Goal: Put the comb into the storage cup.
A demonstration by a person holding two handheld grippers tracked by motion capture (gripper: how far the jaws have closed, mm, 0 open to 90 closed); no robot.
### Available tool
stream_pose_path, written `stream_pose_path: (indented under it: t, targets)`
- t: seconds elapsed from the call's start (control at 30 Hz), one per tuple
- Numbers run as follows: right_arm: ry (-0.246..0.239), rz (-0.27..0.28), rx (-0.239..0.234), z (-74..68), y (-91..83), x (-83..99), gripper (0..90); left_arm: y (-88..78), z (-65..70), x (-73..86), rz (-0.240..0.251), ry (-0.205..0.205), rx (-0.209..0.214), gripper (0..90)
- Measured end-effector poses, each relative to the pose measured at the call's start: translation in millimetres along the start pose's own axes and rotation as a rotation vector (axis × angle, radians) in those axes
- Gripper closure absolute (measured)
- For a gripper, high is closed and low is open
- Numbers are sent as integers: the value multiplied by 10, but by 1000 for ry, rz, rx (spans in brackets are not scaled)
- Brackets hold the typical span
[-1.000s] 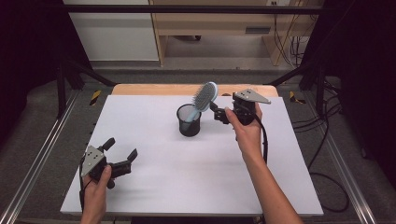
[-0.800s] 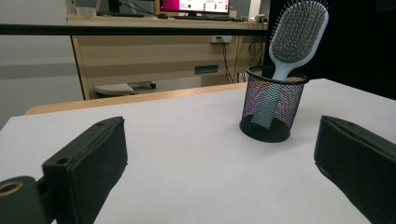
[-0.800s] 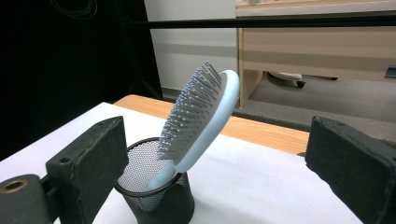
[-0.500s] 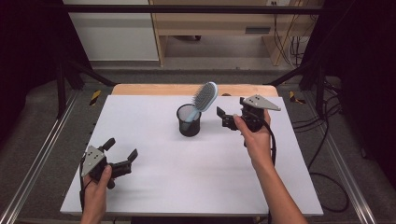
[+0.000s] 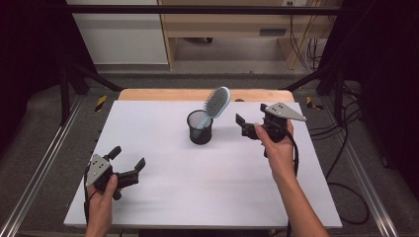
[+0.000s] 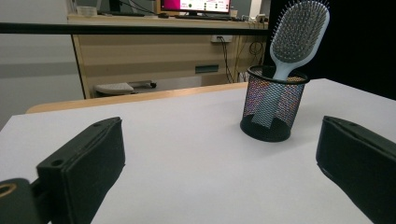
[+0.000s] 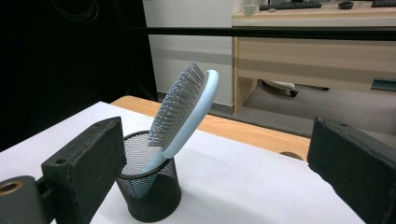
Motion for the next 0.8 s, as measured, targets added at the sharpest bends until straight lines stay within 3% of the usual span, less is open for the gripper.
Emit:
stream_pose_path:
  t: [0.57, 0.8]
  targets:
    - [13, 53, 29, 134, -162, 29, 39, -37, -58, -6, 8, -2, -12, 15]
    - [0, 96, 72, 253, -275, 42, 40, -61, -87, -14, 18, 2, -18, 15]
Point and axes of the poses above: each handheld gripper's, and its own axes: y roughly forward along the jaws, x roughly out of its underside, z roughly to its right, the point moved 10 cm from there along y, roughly forward along the jaws, and after that the axes turned 12 degrees about -z, right-handed, at the moved point
